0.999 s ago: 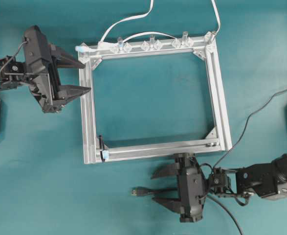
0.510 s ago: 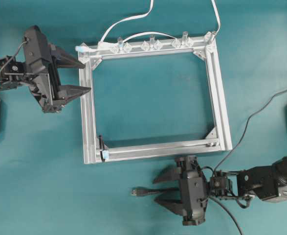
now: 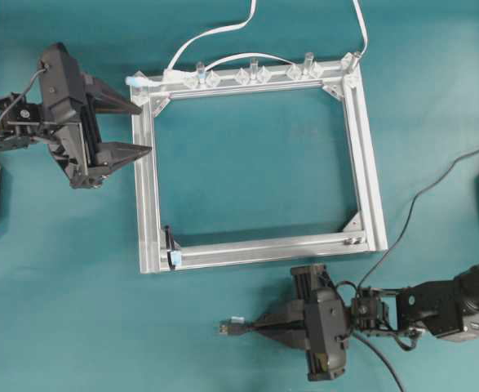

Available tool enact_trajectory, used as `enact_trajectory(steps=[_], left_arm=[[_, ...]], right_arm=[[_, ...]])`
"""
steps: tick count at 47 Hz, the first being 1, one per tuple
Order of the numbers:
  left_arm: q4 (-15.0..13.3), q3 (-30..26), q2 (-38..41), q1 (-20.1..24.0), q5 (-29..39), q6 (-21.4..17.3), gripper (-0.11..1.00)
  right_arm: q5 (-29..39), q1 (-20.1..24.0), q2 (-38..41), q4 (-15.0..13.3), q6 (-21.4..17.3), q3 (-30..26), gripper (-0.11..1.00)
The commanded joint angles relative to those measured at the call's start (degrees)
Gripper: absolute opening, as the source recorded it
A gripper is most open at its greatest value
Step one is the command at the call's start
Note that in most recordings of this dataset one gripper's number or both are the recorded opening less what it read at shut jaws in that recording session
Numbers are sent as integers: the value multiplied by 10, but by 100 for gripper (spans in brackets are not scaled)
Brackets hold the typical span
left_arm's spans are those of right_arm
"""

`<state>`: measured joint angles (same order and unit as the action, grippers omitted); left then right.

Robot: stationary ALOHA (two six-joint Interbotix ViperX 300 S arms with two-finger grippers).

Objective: Insert the wire through the string loop located on the left side.
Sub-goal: 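Lower the right gripper and grasp the USB cable behind its plug, then lift the cable with the right gripper toward the frame's lower-right corner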

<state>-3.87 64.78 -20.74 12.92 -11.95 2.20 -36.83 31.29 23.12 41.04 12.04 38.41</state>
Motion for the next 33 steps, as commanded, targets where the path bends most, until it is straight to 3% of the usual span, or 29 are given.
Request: enact_trajectory(steps=[1,15,33], left_arm=[[0,-8,-5,-2,-2,5,88],[0,-4,-5,-2,-2,37,88],[3,-2,-5,-2,-3,33,88]], right_arm=[[2,-4,-7,4,1,-3,7],[0,-3,-11,4,3,-2,7],[4,-4,-33,4,9,6,7]])
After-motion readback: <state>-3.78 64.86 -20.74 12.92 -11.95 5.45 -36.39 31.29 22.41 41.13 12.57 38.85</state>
